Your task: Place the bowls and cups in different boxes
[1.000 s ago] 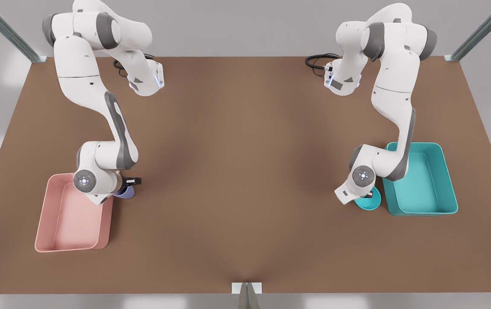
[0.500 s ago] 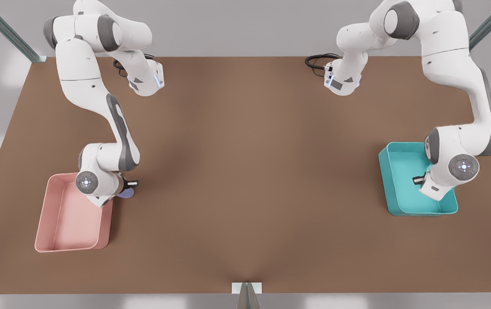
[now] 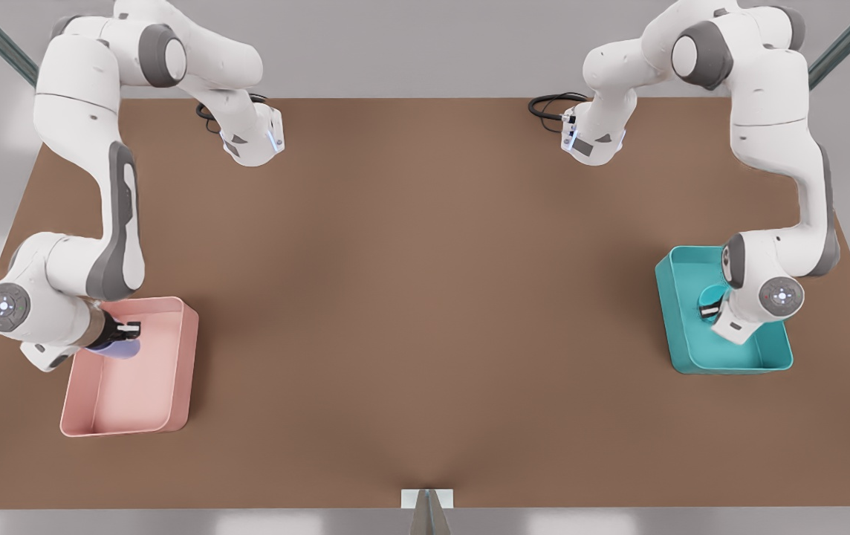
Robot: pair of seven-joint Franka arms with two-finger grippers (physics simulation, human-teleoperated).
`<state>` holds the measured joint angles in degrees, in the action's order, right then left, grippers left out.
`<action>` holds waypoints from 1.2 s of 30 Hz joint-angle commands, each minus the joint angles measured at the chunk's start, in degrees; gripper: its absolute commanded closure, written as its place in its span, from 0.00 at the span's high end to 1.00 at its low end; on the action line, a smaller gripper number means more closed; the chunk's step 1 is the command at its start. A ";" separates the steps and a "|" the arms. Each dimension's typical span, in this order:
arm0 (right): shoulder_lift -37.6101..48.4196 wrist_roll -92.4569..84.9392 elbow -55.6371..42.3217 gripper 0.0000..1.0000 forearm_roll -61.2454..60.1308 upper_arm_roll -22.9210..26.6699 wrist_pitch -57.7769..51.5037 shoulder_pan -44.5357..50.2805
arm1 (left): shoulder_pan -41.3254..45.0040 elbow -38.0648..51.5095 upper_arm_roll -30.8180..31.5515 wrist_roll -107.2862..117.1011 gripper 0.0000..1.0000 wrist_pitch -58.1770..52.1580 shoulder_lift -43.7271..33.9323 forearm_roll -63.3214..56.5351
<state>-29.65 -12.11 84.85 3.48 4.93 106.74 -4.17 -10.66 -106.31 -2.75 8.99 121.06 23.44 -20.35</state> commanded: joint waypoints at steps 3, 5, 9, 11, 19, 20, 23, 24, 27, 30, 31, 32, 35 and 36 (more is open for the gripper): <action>-8.06 -11.19 -1.97 0.21 0.13 -0.09 5.32 -3.47 | 2.66 17.88 13.02 -0.81 1.00 -41.86 -8.50 7.25; -10.51 -11.19 -2.06 0.21 -0.05 -0.18 9.01 -3.47 | 6.09 26.14 16.55 -0.90 1.00 -43.72 -8.94 13.39; -13.42 -11.19 -1.88 0.21 -1.81 -0.27 13.06 -3.56 | 7.85 30.81 16.64 -1.16 1.00 -46.27 -7.98 14.38; -13.42 -11.19 -1.70 0.21 -2.51 -0.27 13.06 -3.47 | 7.76 30.81 16.73 -0.99 1.00 -46.27 -8.06 14.38; -8.24 -11.19 -1.27 1.00 -2.42 -0.71 5.07 -3.03 | 7.41 30.90 16.64 -0.90 1.00 -47.06 -8.33 13.50; -6.39 -11.27 -1.18 1.00 -2.34 -0.71 2.52 -2.95 | 7.32 30.90 16.64 -1.08 1.00 -47.14 -8.33 13.59; 2.04 -12.15 -1.44 1.00 -2.34 -0.80 -7.15 -1.28 | 7.32 30.90 16.55 -1.08 1.00 -46.97 -8.33 13.50; 3.36 -12.06 -1.79 1.00 -2.42 -0.80 -8.56 -0.58 | 7.32 30.90 16.55 -1.08 1.00 -46.97 -8.33 13.50; 5.30 -1.10 -4.43 1.00 -4.28 -0.71 -10.23 3.64 | 7.32 30.90 16.55 -1.08 1.00 -46.88 -8.33 13.50; 5.38 2.61 -9.61 1.00 1.01 -0.62 -19.80 6.98 | 7.32 30.90 16.55 -1.08 1.00 -46.88 -8.24 13.50; 9.07 4.37 -9.00 1.00 0.74 -0.71 -24.03 6.99 | 7.32 30.90 16.55 -1.08 1.00 -46.88 -8.24 13.50; 16.98 9.81 -3.74 1.00 0.74 -1.23 -24.65 6.63 | 7.32 30.90 16.55 -1.08 1.00 -46.88 -8.24 13.41; 26.04 12.46 3.13 1.00 -0.23 -2.55 -25.17 6.37 | 7.32 30.90 16.55 -1.08 1.00 -47.06 -8.33 13.50; 26.04 12.46 3.39 1.00 -0.23 -2.55 -25.26 6.28 | 7.41 30.90 16.55 -1.08 1.00 -47.06 -8.33 13.50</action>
